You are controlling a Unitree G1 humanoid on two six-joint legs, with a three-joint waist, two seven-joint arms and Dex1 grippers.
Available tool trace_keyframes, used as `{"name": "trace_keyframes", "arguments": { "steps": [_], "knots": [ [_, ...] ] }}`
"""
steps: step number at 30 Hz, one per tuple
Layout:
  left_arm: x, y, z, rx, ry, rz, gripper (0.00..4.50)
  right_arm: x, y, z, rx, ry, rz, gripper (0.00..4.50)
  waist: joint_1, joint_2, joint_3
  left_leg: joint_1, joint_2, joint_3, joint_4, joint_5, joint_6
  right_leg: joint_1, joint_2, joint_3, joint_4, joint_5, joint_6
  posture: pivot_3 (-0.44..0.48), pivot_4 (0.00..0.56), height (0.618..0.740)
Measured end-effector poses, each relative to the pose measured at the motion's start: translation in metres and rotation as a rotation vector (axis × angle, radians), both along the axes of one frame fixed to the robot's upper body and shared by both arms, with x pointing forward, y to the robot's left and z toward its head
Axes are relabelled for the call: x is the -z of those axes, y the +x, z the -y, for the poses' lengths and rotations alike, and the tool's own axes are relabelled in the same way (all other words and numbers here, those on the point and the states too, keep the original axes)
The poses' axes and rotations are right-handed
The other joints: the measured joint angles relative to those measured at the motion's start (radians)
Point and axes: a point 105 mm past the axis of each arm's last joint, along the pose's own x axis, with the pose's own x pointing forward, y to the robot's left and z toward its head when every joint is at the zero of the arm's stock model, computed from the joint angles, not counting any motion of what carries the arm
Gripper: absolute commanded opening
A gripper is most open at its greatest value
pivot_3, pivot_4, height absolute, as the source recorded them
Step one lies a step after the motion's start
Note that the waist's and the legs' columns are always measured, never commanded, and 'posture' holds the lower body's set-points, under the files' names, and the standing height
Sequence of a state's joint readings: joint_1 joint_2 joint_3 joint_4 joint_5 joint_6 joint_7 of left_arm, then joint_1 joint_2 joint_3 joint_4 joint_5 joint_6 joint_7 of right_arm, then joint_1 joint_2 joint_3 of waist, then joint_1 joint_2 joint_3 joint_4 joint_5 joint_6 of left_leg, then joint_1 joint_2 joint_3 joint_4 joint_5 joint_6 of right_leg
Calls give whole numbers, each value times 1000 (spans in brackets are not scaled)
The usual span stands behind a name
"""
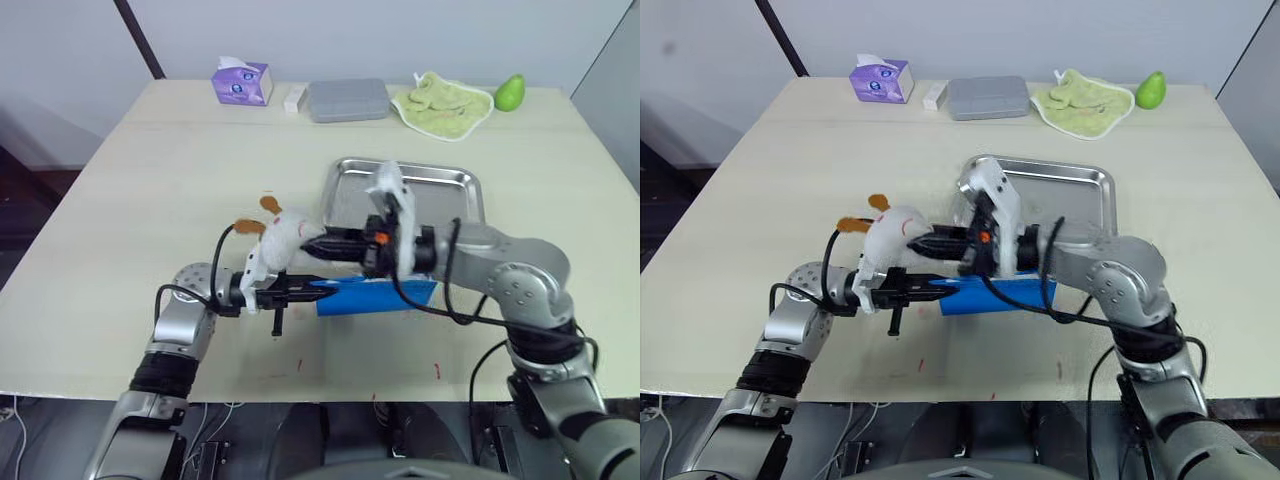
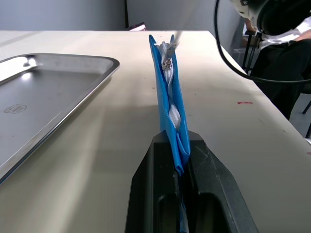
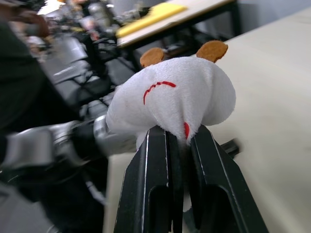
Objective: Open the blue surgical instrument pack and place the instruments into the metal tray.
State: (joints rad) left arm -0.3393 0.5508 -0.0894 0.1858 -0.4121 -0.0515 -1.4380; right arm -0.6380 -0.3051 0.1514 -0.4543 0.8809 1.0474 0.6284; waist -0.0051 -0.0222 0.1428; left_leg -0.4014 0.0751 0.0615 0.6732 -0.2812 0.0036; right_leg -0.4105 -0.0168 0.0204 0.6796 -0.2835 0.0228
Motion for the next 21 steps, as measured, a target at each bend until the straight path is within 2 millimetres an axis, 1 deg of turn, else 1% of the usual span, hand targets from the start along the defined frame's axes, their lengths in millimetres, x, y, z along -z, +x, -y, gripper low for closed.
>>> {"name": "trace_keyframes", "arguments": {
  "steps": [3, 4, 6, 9, 12, 14, 16, 17, 18, 20, 21],
  "knots": [
    [0, 0, 1, 2, -2, -1, 0, 3, -10, 11, -61, -29, 30, 15, 2, 0, 0, 0, 0, -1, 0, 0, 0, 0, 0, -1, 0, 0, 0, 0, 150, 740],
    [-1, 1, 1, 2, -3, -1, 0, 10, -16, 18, -102, -91, 54, 15, 4, 0, 0, 0, 0, -1, 0, 0, 0, 0, 0, -1, -1, 0, 0, 0, 150, 740],
    [-1, 2, 1, 2, 0, -1, 0, 27, -20, 26, -150, -224, 88, 15, 4, 0, 0, 0, -1, -1, 0, 0, 0, 0, 0, 0, -1, 0, 0, 0, 150, 740],
    [-1, 4, 0, 0, 2, -6, 0, 51, -26, 29, -245, -374, 150, 15, 1, 0, 0, 0, -1, -2, 0, 0, 0, 0, 1, -1, 0, 0, 0, 0, 150, 740],
    [-1, 4, 0, 8, 4, -4, 0, 70, -26, 30, -322, -473, 209, 15, 2, 0, 0, 0, -1, -2, 0, 0, 0, 0, 1, 0, -1, 0, 0, 0, 150, 740],
    [-1, 3, 1, 16, 5, -4, 0, 82, -22, 31, -352, -536, 258, 15, 4, 0, 0, 0, -1, -2, 1, 0, 0, 0, 1, -1, 0, 0, 0, 0, 150, 740],
    [-2, 4, 0, 14, 6, -4, 0, 86, -17, 32, -379, -583, 338, 15, 4, 0, 0, 0, 0, -2, 1, 0, 0, 1, 1, -1, 0, 0, 0, 0, 150, 740],
    [-2, 4, 0, 14, 6, -4, 0, 87, -16, 33, -385, -589, 350, 736, 4, 0, 0, 1, 0, -2, 1, 0, 0, 1, 1, -1, 0, 0, 0, 0, 150, 740],
    [-2, 4, 0, 15, 6, -4, 0, 87, -16, 33, -390, -594, 359, 929, 4, 0, 0, 1, 0, -2, 1, 0, 0, 1, 1, -1, 0, 0, 0, 0, 150, 740],
    [-2, 4, 1, 20, 8, -2, 0, 89, -15, 33, -403, -606, 386, 1609, 4, 0, 0, 1, 0, -2, 1, 0, 0, 1, 1, -1, 0, 0, 0, 0, 150, 740],
    [-2, 3, 1, 23, 9, -1, 0, 90, -15, 34, -413, -610, 400, 2022, 6, 0, 0, 1, 0, -1, 1, 0, 0, 1, 1, -1, 0, 0, 0, 0, 150, 740]
  ]
}}
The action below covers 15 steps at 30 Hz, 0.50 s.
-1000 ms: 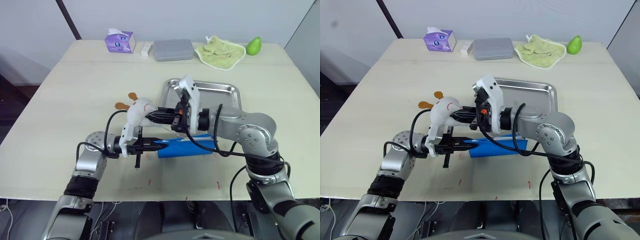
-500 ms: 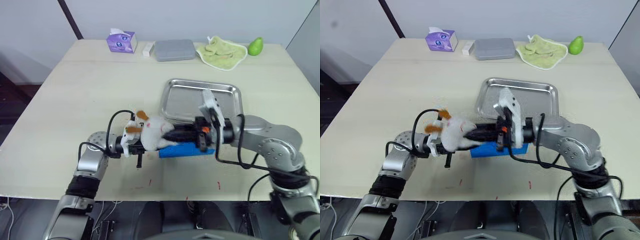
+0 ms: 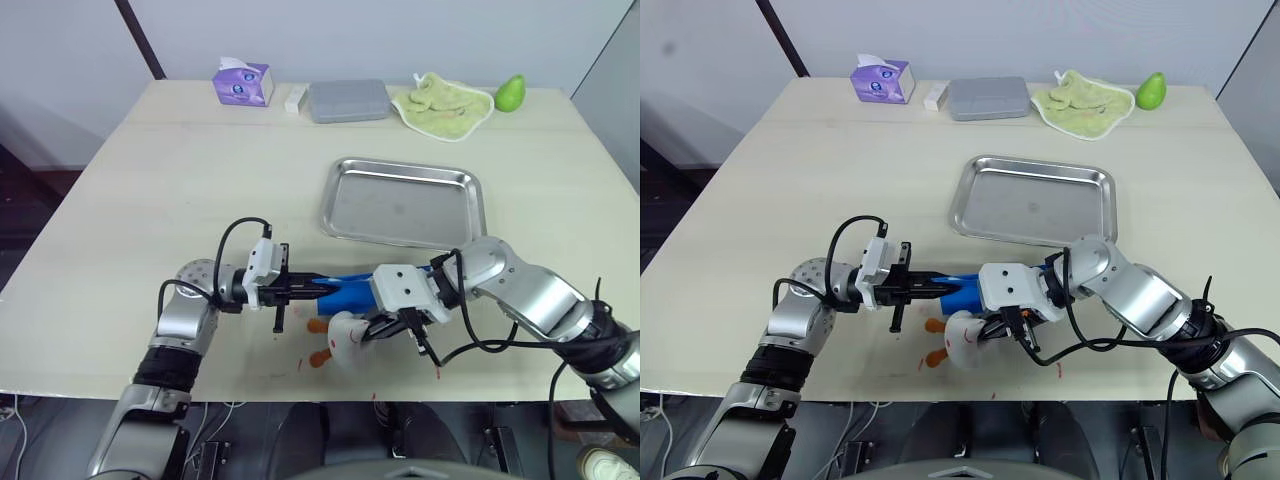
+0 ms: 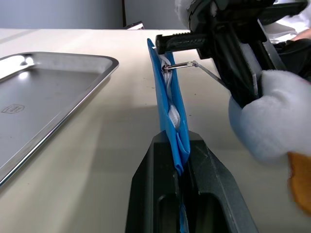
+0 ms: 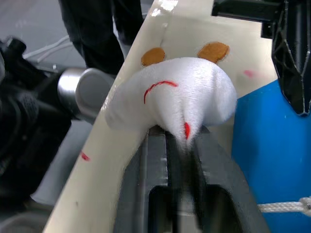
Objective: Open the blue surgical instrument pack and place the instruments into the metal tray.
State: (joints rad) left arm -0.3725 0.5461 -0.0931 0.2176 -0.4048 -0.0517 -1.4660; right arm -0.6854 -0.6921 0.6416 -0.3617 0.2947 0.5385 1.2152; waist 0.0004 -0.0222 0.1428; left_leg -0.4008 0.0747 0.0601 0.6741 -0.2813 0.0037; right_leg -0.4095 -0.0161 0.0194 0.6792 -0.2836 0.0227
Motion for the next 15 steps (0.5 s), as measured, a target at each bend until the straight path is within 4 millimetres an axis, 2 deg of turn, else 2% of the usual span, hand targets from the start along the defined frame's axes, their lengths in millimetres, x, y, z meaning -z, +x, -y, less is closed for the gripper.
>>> {"name": "trace_keyframes", "arguments": {
  "steps": [3, 6, 10, 13, 15],
  "knots": [
    [0, 0, 1, 5, 1, 5, 0, 0, -1, 1, -5, 17, 2, 3531, 4, 0, 0, 0, 0, 0, 0, 0, 0, 0, 0, 0, 0, 0, 0, 0, 150, 740],
    [0, 0, 1, 5, 3, 14, 0, 1, -5, 8, 20, 36, -42, 3531, 7, 0, 0, 0, 0, 0, 0, 0, 0, 0, 0, 0, 0, 0, 0, 0, 150, 740],
    [0, 0, 0, 4, 3, 25, 0, -21, -7, 20, 85, 155, -80, 3531, 10, 0, 0, 0, 0, 0, 0, 0, 0, 0, 0, 0, 0, 0, 0, 0, 150, 740],
    [0, 1, -1, 16, 2, 47, 0, -46, -10, 32, 139, 304, -102, 4451, 11, 0, 0, 0, 0, 0, 0, 0, 0, 0, 0, 0, 0, 0, 0, 0, 150, 740],
    [0, 2, -2, 17, 2, 57, 0, -59, -5, 43, 217, 375, -67, 4451, 8, 0, 0, 1, 0, 1, 0, 0, 0, 0, 0, 1, 0, 0, 0, 0, 150, 740]
  ]
}}
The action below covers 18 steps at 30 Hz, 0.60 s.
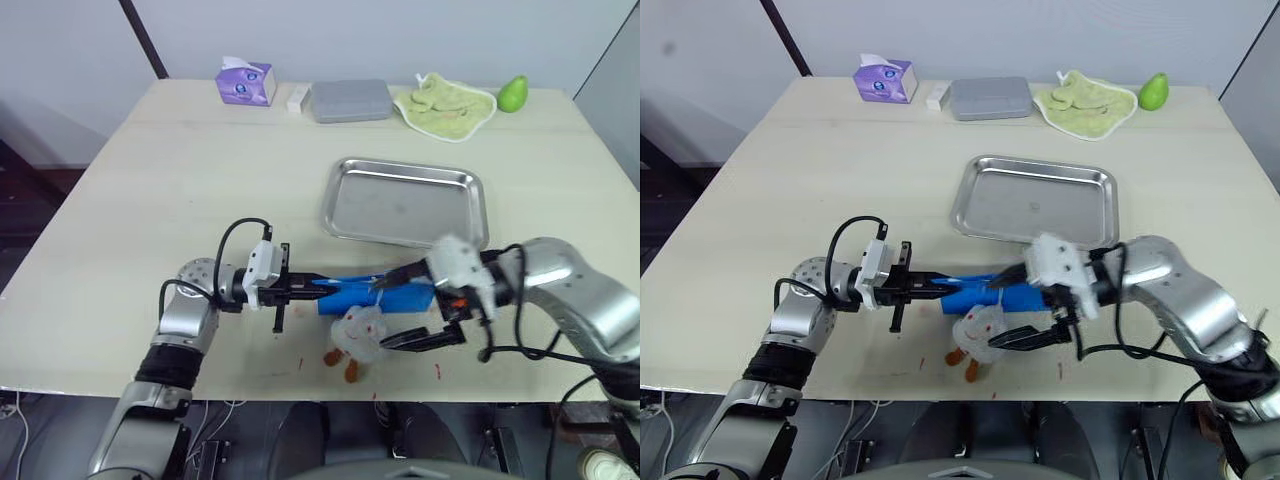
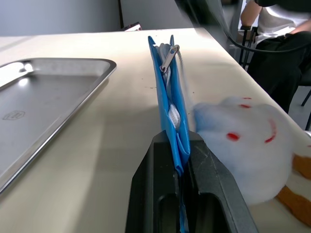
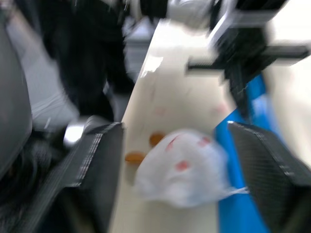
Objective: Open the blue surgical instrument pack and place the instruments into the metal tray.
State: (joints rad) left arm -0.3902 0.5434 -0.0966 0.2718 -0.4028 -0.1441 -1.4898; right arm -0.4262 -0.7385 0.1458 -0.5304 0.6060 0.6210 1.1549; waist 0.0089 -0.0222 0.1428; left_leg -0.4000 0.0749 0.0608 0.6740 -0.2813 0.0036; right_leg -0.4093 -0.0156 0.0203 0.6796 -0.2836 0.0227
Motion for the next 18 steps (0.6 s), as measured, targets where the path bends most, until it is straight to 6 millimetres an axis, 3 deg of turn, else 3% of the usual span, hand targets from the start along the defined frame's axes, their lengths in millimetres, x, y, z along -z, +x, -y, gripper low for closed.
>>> {"name": "trace_keyframes", "arguments": {
  "steps": [3, 10, 18],
  "knots": [
    [0, 0, -1, 7, -3, 10, 0, -4, 12, 18, 151, 44, 22, 4451, 0, 0, 0, 0, 0, 0, 0, 0, 0, 0, 0, 0, 0, 0, 0, 0, 150, 740],
    [1, -2, -1, 20, -5, 23, 0, 22, 31, 48, 336, 49, -55, 4451, -1, 0, 0, 1, 0, 1, 0, 0, 0, 0, 1, 1, 0, 0, 0, 0, 150, 740],
    [1, -2, -2, 23, -4, 21, 0, 43, 35, 44, 312, 99, -144, 4451, -3, 0, 0, 1, 0, 1, 0, 0, 0, 0, 1, 2, 0, 0, 0, 0, 150, 740]
  ]
}}
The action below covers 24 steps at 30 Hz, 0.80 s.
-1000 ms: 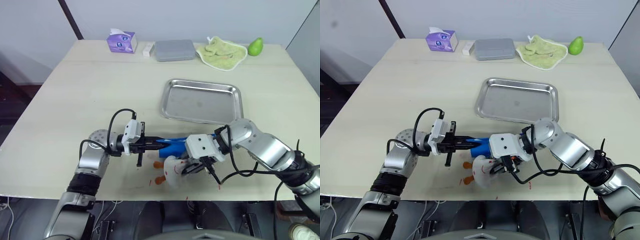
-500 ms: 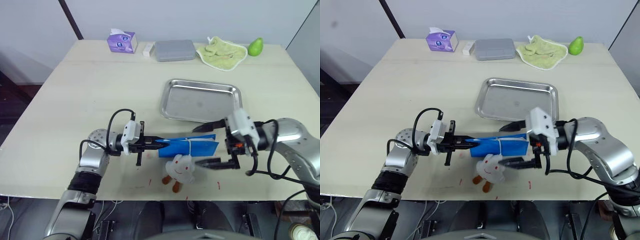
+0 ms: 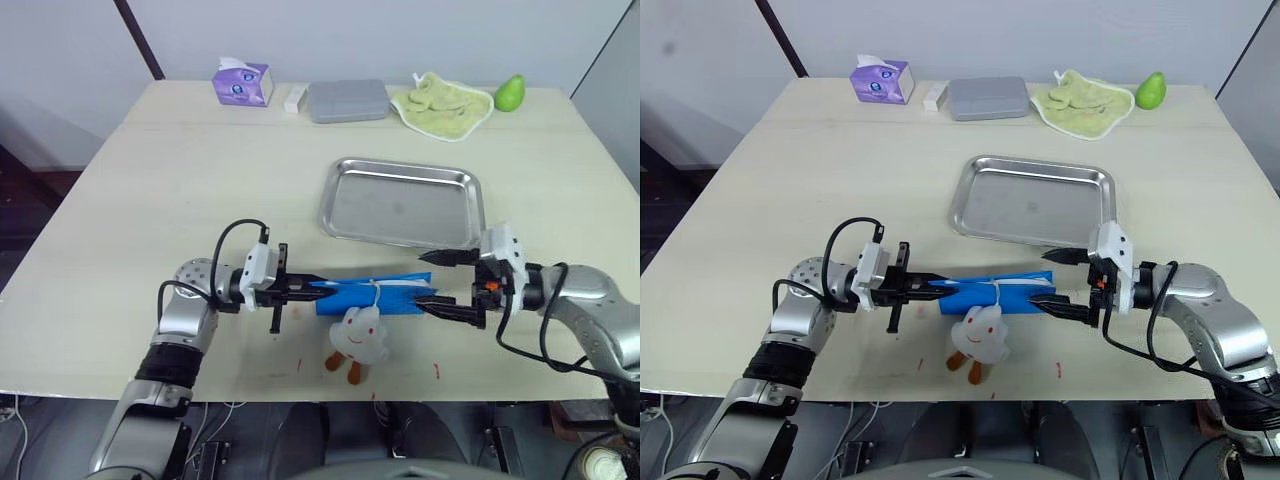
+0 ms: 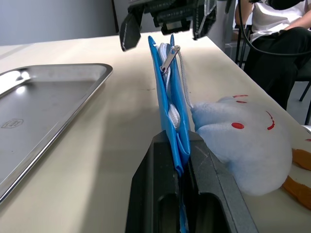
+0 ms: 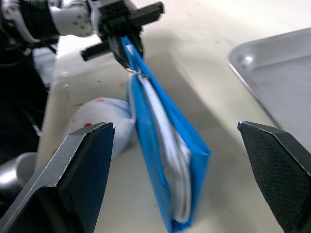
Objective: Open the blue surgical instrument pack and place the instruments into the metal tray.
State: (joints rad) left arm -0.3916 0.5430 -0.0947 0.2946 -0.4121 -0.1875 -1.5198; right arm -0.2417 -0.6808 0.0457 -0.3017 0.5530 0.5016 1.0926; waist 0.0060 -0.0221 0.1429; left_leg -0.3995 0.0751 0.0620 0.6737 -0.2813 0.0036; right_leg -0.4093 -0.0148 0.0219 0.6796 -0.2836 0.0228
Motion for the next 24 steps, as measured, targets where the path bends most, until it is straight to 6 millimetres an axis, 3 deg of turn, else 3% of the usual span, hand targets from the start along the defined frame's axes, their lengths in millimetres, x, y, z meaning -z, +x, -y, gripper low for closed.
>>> {"name": "trace_keyframes", "arguments": {
  "steps": [12, 16, 18, 22, 24],
  "knots": [
    [-1, 0, -2, -3, 8, -3, 0, 8, 2, -5, -21, 24, 1, 4451, -5, 0, 0, 0, 0, 0, 0, 0, 0, 0, 1, 0, 0, 0, 0, 0, 150, 740],
    [-1, 0, -3, -4, 12, -5, 0, 13, 4, -6, -14, 31, -11, 3229, -8, 0, 0, 0, 0, 0, 0, 0, 0, 0, 1, 0, 0, 0, 0, 0, 150, 740],
    [-1, 0, -3, -5, 14, -5, 0, 13, 5, -6, -13, 33, -8, 2087, -9, 0, 0, 0, 0, 0, 0, 0, 0, 0, 1, 0, 0, 0, 0, 0, 150, 740],
    [-1, 1, -4, -8, 16, -4, 0, 13, 4, -8, -27, 39, -9, 243, -12, 0, 0, 0, 0, 0, 0, 0, 0, 0, 1, 0, 0, 0, 0, 0, 150, 740],
    [-1, 1, -5, -11, 16, -4, 0, 13, 3, -9, -32, 38, -11, 114, -13, 0, 0, 0, 0, 0, 0, 0, 0, 0, 1, 0, 0, 0, 0, 0, 150, 740]
  ]
}}
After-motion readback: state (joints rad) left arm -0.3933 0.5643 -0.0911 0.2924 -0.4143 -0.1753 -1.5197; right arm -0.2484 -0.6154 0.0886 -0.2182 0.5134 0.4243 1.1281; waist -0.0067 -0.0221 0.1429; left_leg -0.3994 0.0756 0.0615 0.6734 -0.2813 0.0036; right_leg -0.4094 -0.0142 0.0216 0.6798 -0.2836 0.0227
